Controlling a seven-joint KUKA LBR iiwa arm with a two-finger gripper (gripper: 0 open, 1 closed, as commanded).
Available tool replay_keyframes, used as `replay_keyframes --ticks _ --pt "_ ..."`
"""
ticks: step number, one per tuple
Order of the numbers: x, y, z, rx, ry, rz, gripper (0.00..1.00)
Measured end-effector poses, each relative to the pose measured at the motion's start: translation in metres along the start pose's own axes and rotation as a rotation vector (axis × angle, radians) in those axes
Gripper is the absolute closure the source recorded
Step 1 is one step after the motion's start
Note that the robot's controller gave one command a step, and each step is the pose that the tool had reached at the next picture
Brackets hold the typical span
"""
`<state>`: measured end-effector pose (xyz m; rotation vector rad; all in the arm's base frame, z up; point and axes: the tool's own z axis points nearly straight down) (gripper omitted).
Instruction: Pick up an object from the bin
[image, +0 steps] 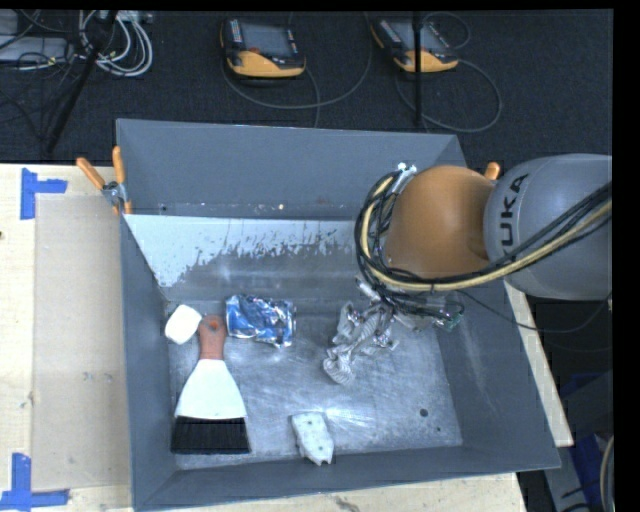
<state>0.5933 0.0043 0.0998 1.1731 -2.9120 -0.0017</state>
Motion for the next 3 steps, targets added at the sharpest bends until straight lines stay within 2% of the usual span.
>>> replay_keyframes --ticks 3 --pt "-0.001 0.001 -0.05 0.001 -0.002 0.0 1.0"
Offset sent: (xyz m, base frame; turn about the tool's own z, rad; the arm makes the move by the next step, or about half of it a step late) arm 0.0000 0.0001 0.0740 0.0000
